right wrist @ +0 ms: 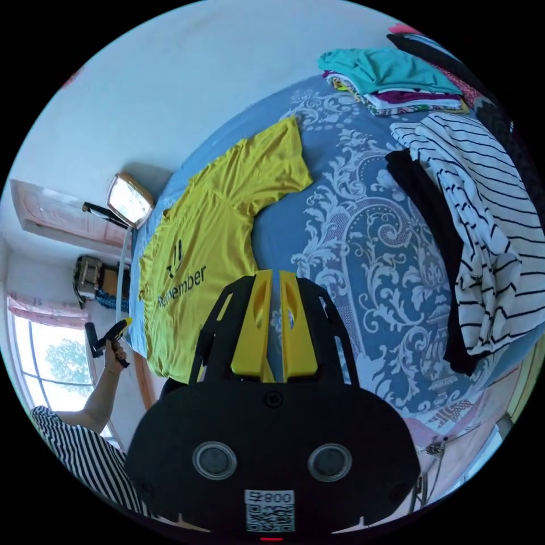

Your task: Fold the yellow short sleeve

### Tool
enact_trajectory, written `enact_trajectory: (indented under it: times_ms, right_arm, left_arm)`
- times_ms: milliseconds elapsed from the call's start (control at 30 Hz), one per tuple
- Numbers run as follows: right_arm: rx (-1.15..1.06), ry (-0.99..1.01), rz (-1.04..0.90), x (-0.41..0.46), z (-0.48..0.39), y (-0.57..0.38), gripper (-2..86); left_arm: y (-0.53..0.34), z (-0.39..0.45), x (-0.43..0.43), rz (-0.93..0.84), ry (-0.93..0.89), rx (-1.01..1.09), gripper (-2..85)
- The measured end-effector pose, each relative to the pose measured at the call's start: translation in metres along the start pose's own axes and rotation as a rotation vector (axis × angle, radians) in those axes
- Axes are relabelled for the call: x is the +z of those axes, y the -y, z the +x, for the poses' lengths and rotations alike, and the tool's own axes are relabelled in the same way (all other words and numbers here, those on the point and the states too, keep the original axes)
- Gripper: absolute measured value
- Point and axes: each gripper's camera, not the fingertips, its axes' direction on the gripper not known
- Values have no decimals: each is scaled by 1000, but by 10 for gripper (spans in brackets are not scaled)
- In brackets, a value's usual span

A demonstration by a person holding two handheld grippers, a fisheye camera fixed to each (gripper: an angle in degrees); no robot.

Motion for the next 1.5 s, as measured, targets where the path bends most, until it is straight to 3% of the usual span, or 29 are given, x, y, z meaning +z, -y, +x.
enact_trajectory:
  times_ms: [167,367,667,1100,1500]
  right_arm:
    - [55,57,128,-7,33,14,56]
    - [36,-12,157,6,44,40,72]
    - [31,-113,216,26,45,35,59]
    - [28,-46,268,35,40,21,80]
    - [10,-90,261,55,22,29,14]
  left_arm:
    - [75,145,105,-136,-99,336,13]
    - [160,333,256,-262,-120,691,17]
    - [249,523,431,-311,-48,895,47]
    - [293,656,582,-362,117,1068,83]
    - [324,693,642,-355,174,1090,18]
